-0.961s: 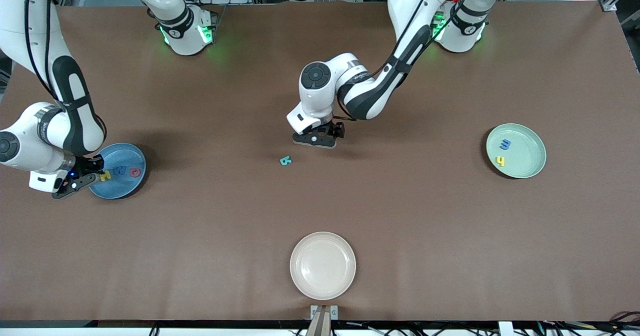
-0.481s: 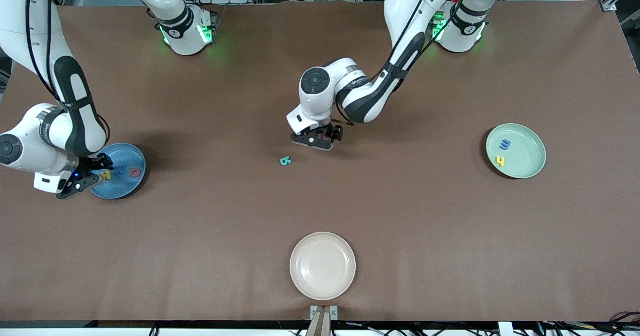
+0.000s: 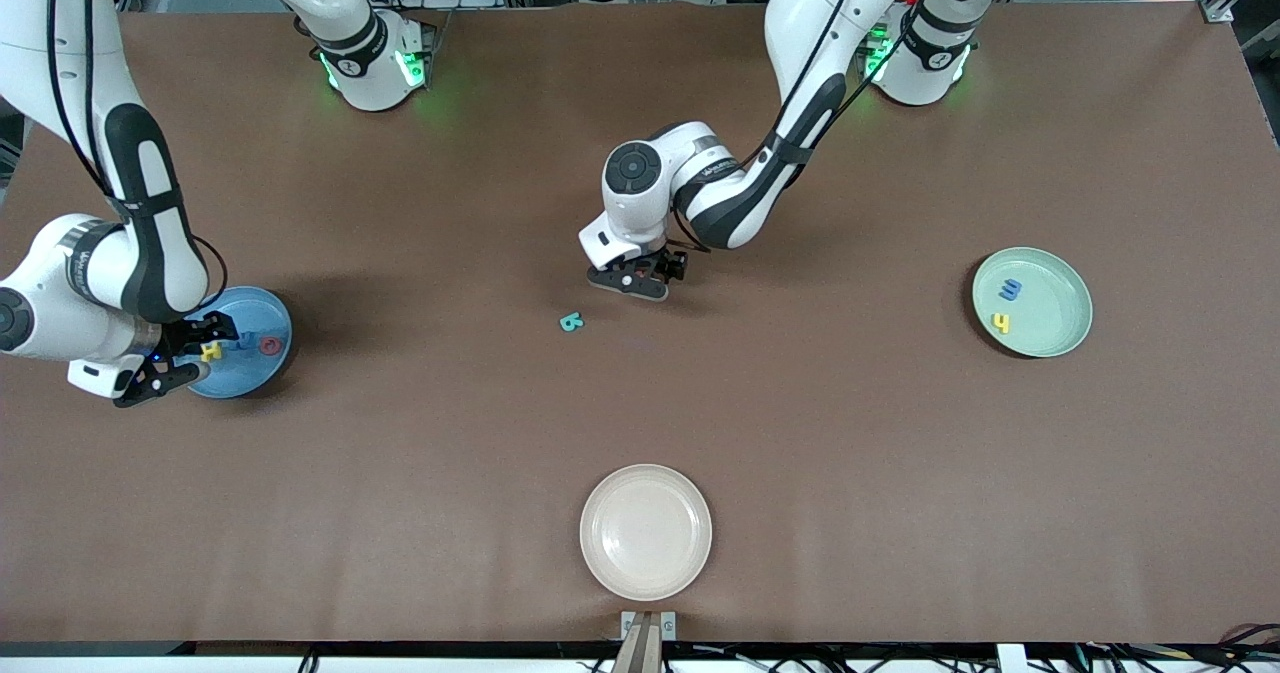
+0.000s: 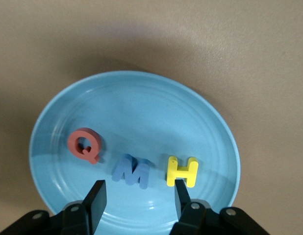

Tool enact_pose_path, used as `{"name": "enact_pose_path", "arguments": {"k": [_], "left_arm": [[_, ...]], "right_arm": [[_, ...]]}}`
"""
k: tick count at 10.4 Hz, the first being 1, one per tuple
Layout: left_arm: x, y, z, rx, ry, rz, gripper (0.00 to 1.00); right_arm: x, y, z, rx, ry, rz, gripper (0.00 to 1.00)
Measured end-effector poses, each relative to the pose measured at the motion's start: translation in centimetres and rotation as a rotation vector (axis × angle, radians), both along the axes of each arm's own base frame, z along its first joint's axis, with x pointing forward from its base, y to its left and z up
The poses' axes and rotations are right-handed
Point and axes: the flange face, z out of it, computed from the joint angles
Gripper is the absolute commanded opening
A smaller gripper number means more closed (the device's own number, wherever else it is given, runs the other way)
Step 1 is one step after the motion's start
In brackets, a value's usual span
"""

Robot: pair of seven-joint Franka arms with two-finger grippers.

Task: Sort uppercase to blue plate, lowercase to green plate
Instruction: 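Open the right gripper over the plate while the left gripper grasps the w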

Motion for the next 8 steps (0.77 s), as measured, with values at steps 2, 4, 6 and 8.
{"name": "enact_pose_path", "arguments": {"k": [2, 4, 6, 8], "left_arm": [[-0.2, 0.2, -0.4, 0.004, 0.006, 0.018, 0.78], [-0.2, 0.2, -0.3, -0.003, 0.005, 0.024, 0.77], [-0.1, 0.1, -0.2, -0.015, 0.001, 0.029, 0.75], [0.0, 0.0, -0.1, -0.028, -0.007, 0.03, 0.71]], "right_arm": [[0.5, 1.0, 1.0, 0.003, 0.024, -0.059, 0.64], [1.1, 2.7, 2.4, 0.01, 0.056, -0.109, 0.64], [1.8, 4.3, 3.4, 0.003, 0.049, -0.127, 0.64], [2.1, 5.9, 4.2, -0.005, 0.047, -0.155, 0.64]]}}
